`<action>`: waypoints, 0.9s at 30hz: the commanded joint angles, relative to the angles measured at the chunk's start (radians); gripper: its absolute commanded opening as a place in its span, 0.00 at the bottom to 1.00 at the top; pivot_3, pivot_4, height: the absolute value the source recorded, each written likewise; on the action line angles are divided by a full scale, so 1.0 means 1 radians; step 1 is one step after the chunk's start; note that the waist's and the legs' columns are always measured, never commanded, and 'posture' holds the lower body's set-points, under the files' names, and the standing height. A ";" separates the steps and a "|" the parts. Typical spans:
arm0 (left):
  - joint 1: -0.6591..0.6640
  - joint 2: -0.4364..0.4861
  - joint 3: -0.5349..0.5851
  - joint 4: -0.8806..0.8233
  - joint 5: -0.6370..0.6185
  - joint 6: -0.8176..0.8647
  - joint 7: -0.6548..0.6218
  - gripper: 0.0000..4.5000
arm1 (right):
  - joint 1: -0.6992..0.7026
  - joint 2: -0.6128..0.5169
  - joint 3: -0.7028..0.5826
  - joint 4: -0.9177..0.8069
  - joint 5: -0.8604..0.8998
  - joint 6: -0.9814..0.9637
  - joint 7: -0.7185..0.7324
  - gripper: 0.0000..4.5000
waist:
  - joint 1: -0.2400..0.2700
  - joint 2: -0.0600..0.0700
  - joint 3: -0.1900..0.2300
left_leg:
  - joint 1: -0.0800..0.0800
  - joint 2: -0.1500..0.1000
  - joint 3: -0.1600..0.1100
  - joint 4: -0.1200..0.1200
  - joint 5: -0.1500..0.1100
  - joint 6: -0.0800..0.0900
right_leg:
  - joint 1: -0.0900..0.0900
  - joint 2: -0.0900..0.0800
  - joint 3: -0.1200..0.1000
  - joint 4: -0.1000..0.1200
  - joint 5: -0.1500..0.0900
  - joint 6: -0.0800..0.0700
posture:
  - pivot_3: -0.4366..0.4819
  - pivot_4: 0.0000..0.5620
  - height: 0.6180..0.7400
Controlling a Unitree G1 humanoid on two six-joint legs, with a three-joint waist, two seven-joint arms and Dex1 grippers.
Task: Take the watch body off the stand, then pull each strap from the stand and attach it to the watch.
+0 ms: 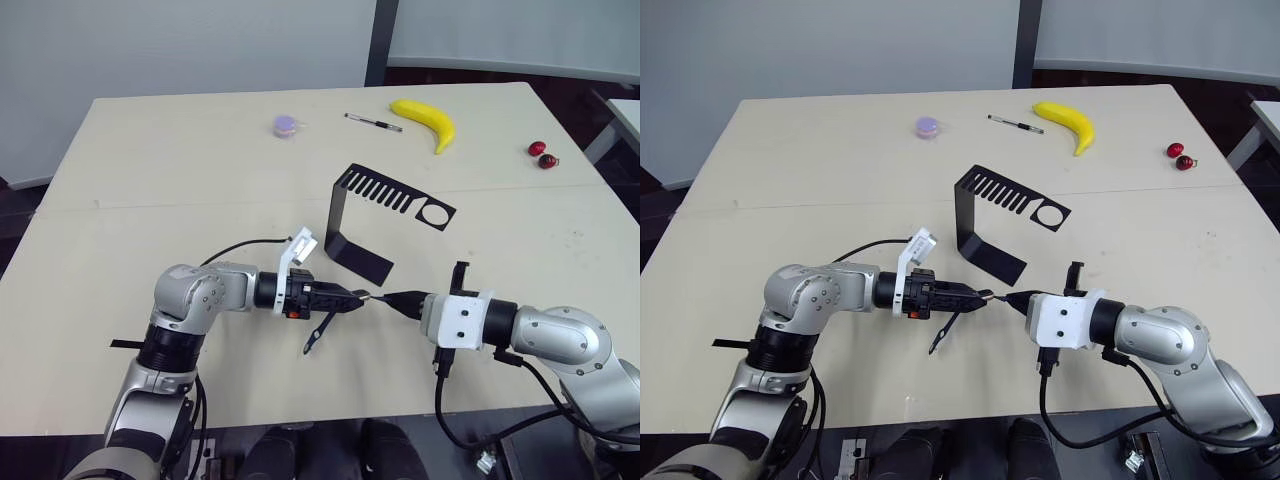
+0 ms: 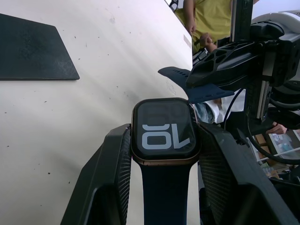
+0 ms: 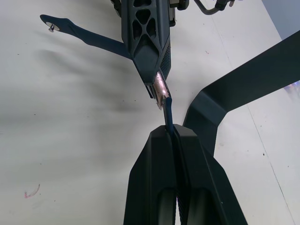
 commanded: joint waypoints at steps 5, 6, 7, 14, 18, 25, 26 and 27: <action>-0.022 -0.012 0.016 -0.030 -0.036 0.004 0.004 0.35 | -0.010 0.009 -0.007 -0.031 0.002 -0.003 -0.001 0.00 | 0.000 0.000 0.000 | 0.000 0.000 0.000 0.000 0.000 0.000 | 0.000 0.000 0.000 0.000 0.000 0.000 | 0.48 0.27 1.00; -0.024 -0.015 0.016 -0.029 -0.037 0.005 0.007 0.35 | -0.012 0.012 -0.003 -0.032 0.001 -0.002 -0.003 0.00 | 0.000 0.000 0.000 | 0.000 0.000 0.000 0.000 0.000 0.000 | 0.000 0.000 0.000 0.000 0.000 0.000 | 0.48 0.27 1.00; -0.024 -0.018 0.016 -0.032 -0.038 0.007 0.009 0.35 | -0.012 0.014 -0.001 -0.036 0.000 0.000 -0.004 0.00 | 0.000 0.000 0.000 | 0.000 0.000 0.000 0.000 0.000 0.000 | 0.000 0.000 0.000 0.000 0.000 0.000 | 0.48 0.27 1.00; -0.032 -0.045 0.025 -0.034 -0.044 0.020 0.028 0.35 | -0.029 0.029 0.011 -0.038 -0.022 0.005 -0.006 0.00 | 0.000 0.000 0.000 | 0.000 0.000 0.000 0.000 0.000 0.000 | 0.000 0.000 0.000 0.000 0.000 0.000 | 0.48 0.27 1.00; -0.030 -0.061 0.027 -0.038 -0.047 0.025 0.038 0.35 | -0.039 0.029 0.014 -0.045 -0.036 0.007 -0.002 0.00 | 0.000 0.000 0.000 | 0.000 0.000 0.000 0.000 0.000 0.000 | 0.000 0.000 0.000 0.000 0.000 0.000 | 0.48 0.27 1.00; -0.024 -0.076 0.024 -0.049 -0.047 0.025 0.043 0.35 | -0.041 0.030 0.022 -0.046 -0.046 0.012 0.004 0.00 | 0.000 0.000 0.000 | 0.000 0.000 0.000 0.000 0.000 0.000 | 0.000 0.000 0.000 0.000 0.000 0.000 | 0.48 0.27 1.00; -0.025 -0.080 0.025 -0.049 -0.049 0.025 0.045 0.35 | -0.042 0.031 0.024 -0.045 -0.047 0.012 0.006 0.00 | 0.000 0.000 0.000 | 0.000 0.000 0.000 0.000 0.000 0.000 | 0.000 0.000 0.000 0.000 0.000 0.000 | 0.48 0.27 1.00; -0.025 -0.082 0.025 -0.050 -0.050 0.025 0.045 0.35 | -0.043 0.031 0.026 -0.043 -0.048 0.012 0.006 0.00 | 0.000 0.000 0.000 | 0.000 0.000 0.000 0.000 0.000 0.000 | 0.000 0.000 0.000 0.000 0.000 0.000 | 0.48 0.27 1.00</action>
